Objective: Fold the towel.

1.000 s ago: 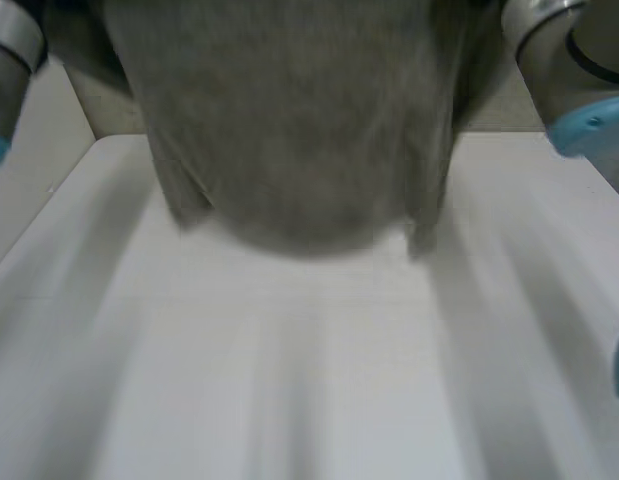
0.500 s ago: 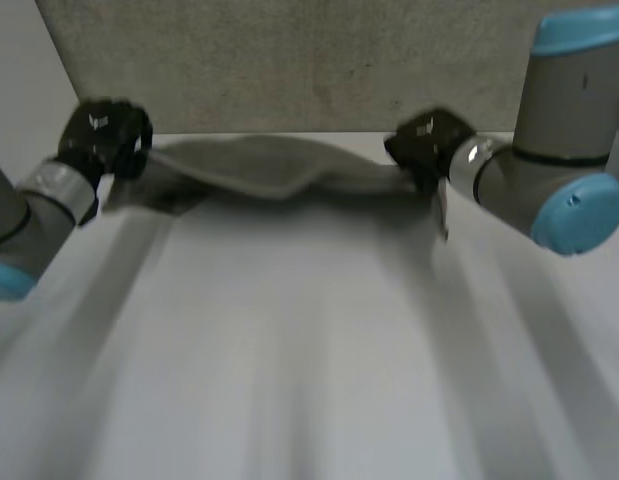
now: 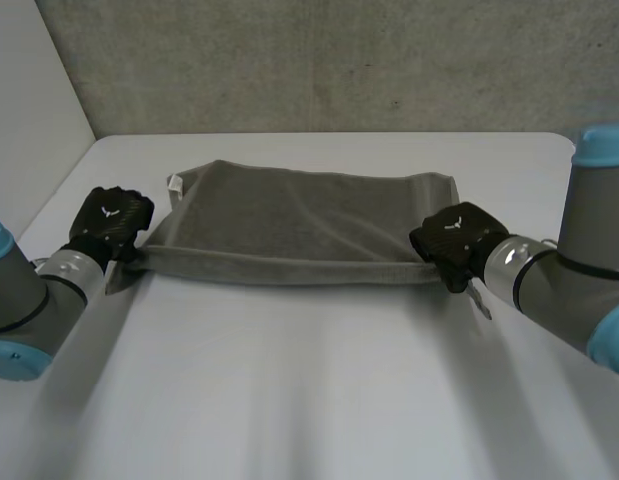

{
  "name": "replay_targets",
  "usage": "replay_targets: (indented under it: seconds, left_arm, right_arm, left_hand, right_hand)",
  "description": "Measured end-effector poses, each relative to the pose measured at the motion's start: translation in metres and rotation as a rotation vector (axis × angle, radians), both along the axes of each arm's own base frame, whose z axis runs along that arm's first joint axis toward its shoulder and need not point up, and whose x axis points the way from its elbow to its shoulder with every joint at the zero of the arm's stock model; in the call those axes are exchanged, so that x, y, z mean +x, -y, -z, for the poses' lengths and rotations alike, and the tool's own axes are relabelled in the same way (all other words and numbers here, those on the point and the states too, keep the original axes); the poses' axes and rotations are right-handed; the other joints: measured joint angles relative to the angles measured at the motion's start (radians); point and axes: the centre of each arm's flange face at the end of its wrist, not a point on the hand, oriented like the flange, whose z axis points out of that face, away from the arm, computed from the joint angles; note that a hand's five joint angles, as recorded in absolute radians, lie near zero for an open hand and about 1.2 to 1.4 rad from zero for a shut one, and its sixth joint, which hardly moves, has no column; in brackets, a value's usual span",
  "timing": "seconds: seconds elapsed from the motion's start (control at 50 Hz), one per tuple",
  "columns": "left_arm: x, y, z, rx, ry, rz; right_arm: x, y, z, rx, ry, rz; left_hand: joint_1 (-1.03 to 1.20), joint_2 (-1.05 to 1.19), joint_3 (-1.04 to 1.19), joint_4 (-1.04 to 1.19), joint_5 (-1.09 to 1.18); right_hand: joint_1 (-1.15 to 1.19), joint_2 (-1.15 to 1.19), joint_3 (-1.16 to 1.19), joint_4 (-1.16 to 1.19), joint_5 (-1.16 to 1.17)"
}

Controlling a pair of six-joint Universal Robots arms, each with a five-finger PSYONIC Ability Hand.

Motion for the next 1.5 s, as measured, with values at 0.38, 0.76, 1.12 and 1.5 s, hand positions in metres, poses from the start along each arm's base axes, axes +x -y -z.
replay_targets:
  seconds: [0.38,0.76,1.12,1.5]
  left_arm:
    - [0.0,-0.009,-0.006,0.014,-0.012,0.008]
    - [0.004,-0.011,-0.011,0.009,-0.016,-0.003]
    - [0.002,-0.043,-0.104,-0.143,-0.024,0.031]
    - [0.013,-0.072,-0.144,-0.215,-0.015,0.04]
  right_arm:
    - [-0.018,0.005,0.043,0.13,0.133,0.153]
    - [-0.022,0.009,0.056,0.111,0.149,0.173]
    - [-0.039,0.005,-0.066,-0.173,0.231,0.157]
    - [-0.074,0.008,-0.123,-0.241,0.065,0.133]
  left_hand:
    - [0.495,0.564,0.561,0.577,0.514]
    - [0.496,0.564,0.561,0.578,0.513]
    - [0.501,0.564,0.561,0.578,0.513]
    - [0.501,0.564,0.561,0.578,0.513]
  right_hand:
    - [-0.868,-0.849,-0.874,-0.892,-0.917]
    - [-0.248,-0.227,-0.278,-0.291,-0.278]
    - [-0.012,0.015,0.006,-0.002,0.009]
    - [-0.009,0.015,0.006,0.002,0.013]
